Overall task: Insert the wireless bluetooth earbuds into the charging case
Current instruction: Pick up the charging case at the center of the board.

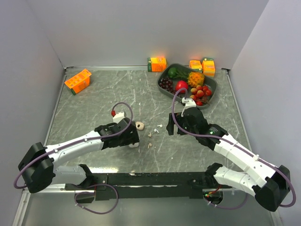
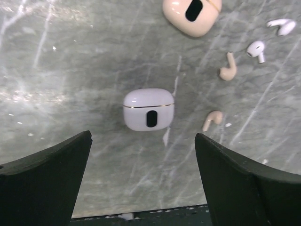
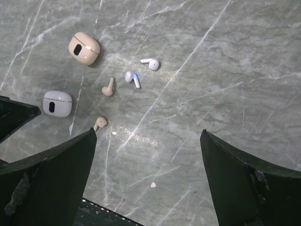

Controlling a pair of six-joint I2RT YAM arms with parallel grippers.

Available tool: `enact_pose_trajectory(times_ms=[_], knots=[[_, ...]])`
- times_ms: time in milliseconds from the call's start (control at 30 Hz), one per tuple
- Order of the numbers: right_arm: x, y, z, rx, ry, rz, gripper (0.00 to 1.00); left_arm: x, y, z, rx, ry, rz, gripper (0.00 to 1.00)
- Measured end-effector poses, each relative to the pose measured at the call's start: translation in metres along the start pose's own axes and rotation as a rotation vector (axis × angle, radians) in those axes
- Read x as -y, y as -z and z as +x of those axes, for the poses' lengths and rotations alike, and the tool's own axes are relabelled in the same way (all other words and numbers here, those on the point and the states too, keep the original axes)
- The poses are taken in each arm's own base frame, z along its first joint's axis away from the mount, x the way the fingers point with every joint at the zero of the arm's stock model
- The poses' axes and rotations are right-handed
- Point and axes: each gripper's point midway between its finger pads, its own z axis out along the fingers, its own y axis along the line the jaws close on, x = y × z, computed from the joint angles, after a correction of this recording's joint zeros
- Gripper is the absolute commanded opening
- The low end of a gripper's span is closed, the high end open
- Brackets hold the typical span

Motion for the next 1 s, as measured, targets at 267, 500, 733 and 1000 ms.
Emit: enact_pose_trajectory(times_ms=[267, 500, 733, 1000], knots=[[-0.003, 0.011, -0.008, 0.044, -0.008, -0.029, 0.99, 0.010, -0.007, 0.006, 0.008, 0.111, 0.014, 0.99], [-0.002, 0.020, -0.009, 0.066, -0.011, -0.040, 0.99, 0.001, -0.032, 0.026, -0.032, 0.098, -0.096, 0.97], [-0.002, 0.022, -0.010, 0.073, -0.013, -0.043, 0.99, 0.000, -0.036, 0.031, -0.034, 0.072, -0.129, 0.92], [0.002, 0.022, -0.004, 0.066, -0.012, -0.032, 0.99, 0.007, -0.042, 0.037, -0.042, 0.014, -0.143, 0.82]])
